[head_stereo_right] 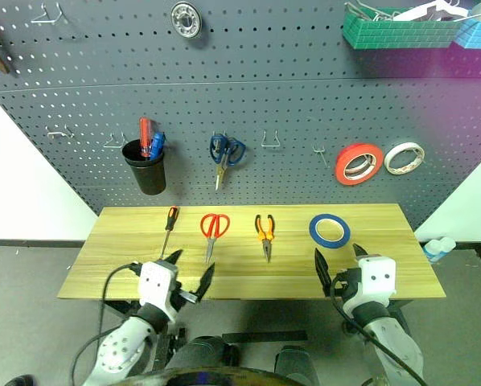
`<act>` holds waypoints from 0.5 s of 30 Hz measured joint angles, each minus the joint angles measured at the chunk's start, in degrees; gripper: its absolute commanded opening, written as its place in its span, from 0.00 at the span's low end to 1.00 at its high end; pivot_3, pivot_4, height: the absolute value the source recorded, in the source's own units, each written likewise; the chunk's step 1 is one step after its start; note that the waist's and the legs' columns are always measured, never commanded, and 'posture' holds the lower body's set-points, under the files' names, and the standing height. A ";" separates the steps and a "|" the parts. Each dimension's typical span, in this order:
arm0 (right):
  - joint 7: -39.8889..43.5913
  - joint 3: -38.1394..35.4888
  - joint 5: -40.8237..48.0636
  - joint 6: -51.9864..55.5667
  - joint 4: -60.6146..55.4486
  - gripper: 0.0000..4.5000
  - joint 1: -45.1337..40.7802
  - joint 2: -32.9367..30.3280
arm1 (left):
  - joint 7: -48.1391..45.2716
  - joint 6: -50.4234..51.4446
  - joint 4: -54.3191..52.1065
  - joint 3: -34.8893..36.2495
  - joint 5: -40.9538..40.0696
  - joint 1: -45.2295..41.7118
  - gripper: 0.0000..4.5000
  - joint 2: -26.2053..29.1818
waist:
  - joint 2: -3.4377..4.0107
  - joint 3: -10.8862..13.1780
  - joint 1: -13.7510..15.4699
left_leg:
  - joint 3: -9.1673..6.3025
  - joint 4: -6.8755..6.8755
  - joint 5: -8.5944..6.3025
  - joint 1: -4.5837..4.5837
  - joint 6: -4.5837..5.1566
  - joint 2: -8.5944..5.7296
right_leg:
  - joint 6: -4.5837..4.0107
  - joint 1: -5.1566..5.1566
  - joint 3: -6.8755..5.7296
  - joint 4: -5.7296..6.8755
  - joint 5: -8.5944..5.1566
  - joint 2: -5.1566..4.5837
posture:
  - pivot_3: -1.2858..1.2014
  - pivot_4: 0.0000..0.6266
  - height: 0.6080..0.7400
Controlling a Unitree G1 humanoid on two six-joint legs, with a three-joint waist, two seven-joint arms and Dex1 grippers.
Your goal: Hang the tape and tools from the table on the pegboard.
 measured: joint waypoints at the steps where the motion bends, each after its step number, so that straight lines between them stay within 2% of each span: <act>1: -0.04 -0.02 0.01 0.06 0.00 1.00 0.01 0.00 | 0.31 0.00 -0.07 0.15 0.20 -0.01 1.00 0.15 | 0.01 0.00 -0.01 | 0.00 -0.01 0.00 0.00 0.00 0.01 | 0.00 -0.01 0.00 0.00 0.00 0.01 | 0.50 0.00 0.87; 6: -0.03 -0.12 0.05 0.35 0.00 1.00 0.03 0.00 | 0.99 0.10 -1.60 3.66 -0.44 -0.09 1.00 1.18 | 0.09 0.03 -0.02 | 0.01 0.00 -0.01 -0.02 0.02 0.00 | 0.00 -0.01 0.00 -0.02 0.00 -0.01 | 0.50 0.00 0.87; 15: 0.00 -0.11 0.11 0.37 0.00 1.00 0.00 0.02 | 0.88 0.85 -1.86 3.18 -1.33 -0.07 1.00 0.89 | 0.08 0.05 -0.01 | 0.00 0.01 -0.02 -0.02 0.03 -0.01 | 0.01 -0.01 0.00 -0.03 0.00 -0.01 | 0.50 0.00 0.87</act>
